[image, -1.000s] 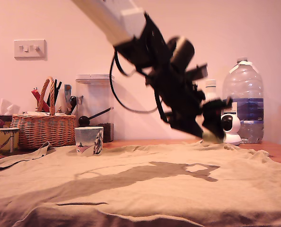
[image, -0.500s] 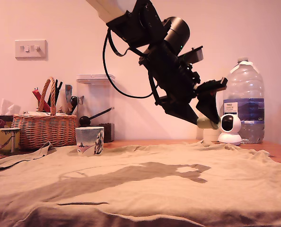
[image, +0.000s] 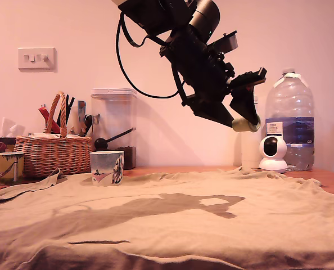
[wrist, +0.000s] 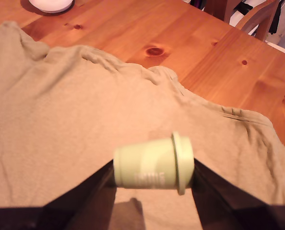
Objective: Pick up the coffee capsules on the table and drop them inside the coffee cup
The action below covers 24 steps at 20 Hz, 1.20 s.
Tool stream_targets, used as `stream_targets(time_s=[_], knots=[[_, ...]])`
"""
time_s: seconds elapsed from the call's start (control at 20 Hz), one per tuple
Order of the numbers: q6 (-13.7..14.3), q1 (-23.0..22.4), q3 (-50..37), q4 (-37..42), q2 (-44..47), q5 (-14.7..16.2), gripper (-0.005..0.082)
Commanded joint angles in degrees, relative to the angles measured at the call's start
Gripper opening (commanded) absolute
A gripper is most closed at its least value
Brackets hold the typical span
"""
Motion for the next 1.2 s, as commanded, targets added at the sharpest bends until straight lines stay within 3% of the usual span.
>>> stream_targets(time_s=[0.0, 0.2, 0.35, 0.8, 1.15], knots=[[0.5, 0.3, 0.0, 0.6, -1.0, 0.7, 0.0266], [0.7, 1.1, -0.4, 1.2, -2.2, 3.1, 0.0266], [0.7, 1.5, -4.8, 6.5, -5.1, 3.5, 0.0266], [0.5, 4.6, -25.7, 21.8, -18.1, 1.0, 0.0266], [-1.6, 8.2, -36.9, 28.7, -25.6, -2.2, 0.0266]])
